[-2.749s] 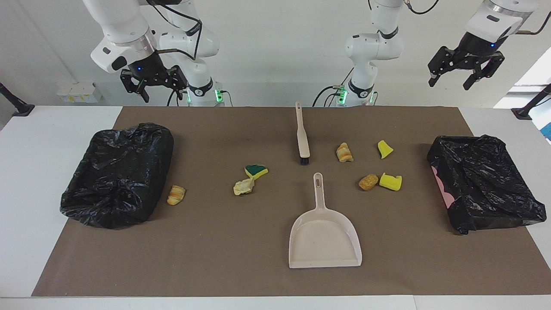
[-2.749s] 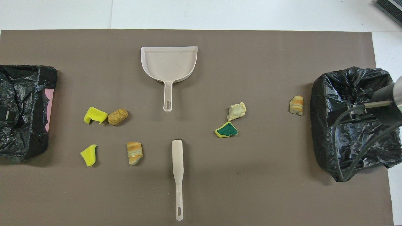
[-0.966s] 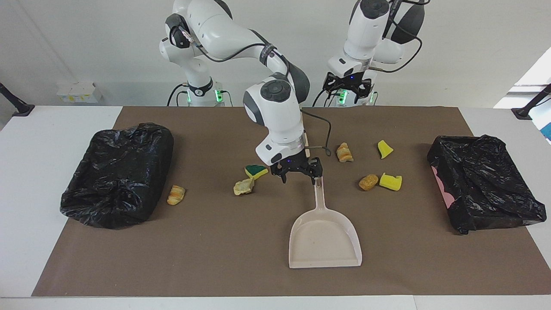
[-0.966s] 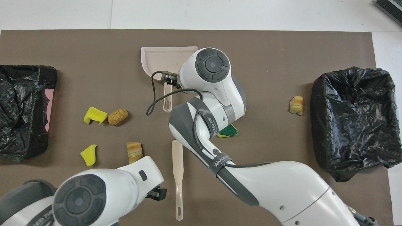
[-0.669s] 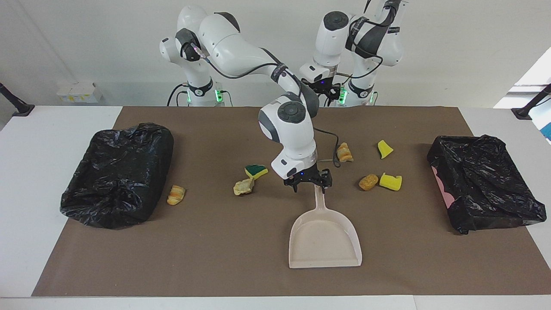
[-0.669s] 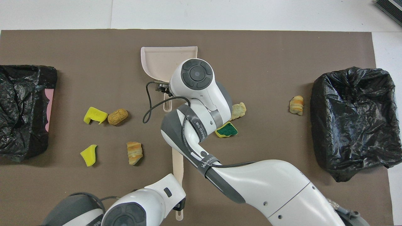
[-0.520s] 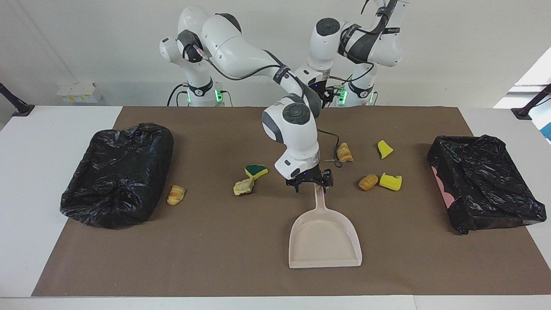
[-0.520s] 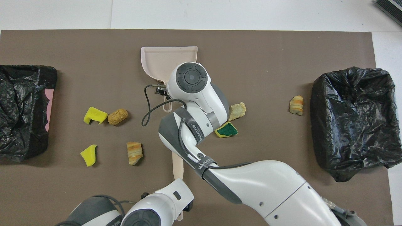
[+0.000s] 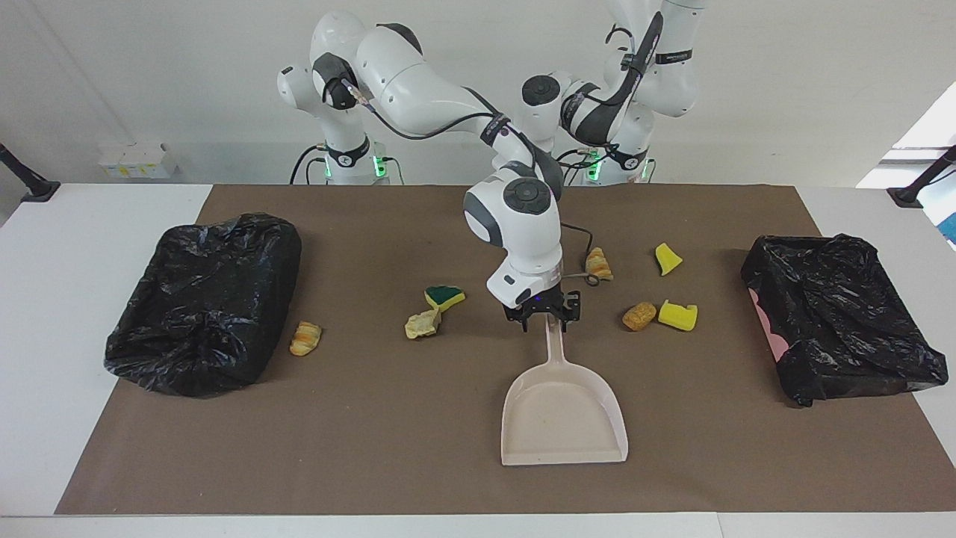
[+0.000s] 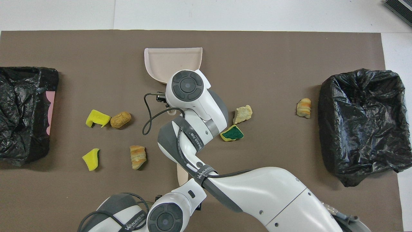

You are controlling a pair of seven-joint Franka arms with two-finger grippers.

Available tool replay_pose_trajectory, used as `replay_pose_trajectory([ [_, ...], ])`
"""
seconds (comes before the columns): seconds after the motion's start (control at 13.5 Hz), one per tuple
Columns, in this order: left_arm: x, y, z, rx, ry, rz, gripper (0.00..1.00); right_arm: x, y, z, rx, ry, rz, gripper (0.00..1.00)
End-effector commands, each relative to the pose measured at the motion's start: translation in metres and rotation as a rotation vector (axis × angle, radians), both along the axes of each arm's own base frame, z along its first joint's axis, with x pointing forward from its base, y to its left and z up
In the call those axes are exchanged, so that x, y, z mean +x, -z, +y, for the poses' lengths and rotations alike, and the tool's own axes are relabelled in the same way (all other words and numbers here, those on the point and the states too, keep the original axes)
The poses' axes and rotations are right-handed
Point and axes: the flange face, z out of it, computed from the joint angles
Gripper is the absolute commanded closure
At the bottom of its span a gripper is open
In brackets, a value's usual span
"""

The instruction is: Sweep and dump trash in bin

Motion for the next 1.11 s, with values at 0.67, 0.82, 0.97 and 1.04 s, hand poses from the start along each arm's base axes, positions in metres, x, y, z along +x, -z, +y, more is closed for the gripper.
replay_pose_trajectory([
  [0.67,0.035,-0.048,0.037,0.087,-0.055,0.031,1.0,0.025,-0.035,-0.029,0.019,0.027,-0.063,1.0],
  [0.82,0.046,-0.066,0.067,0.111,-0.086,0.034,1.0,0.03,-0.053,-0.046,0.024,0.052,-0.056,1.0],
  [0.97,0.07,-0.084,0.109,0.09,-0.101,0.027,1.0,0.037,-0.064,-0.068,0.01,0.03,-0.041,1.0],
  [1.04,0.08,-0.084,0.128,0.123,-0.12,0.024,1.0,0.032,-0.066,-0.071,-0.003,-0.012,-0.028,1.0],
])
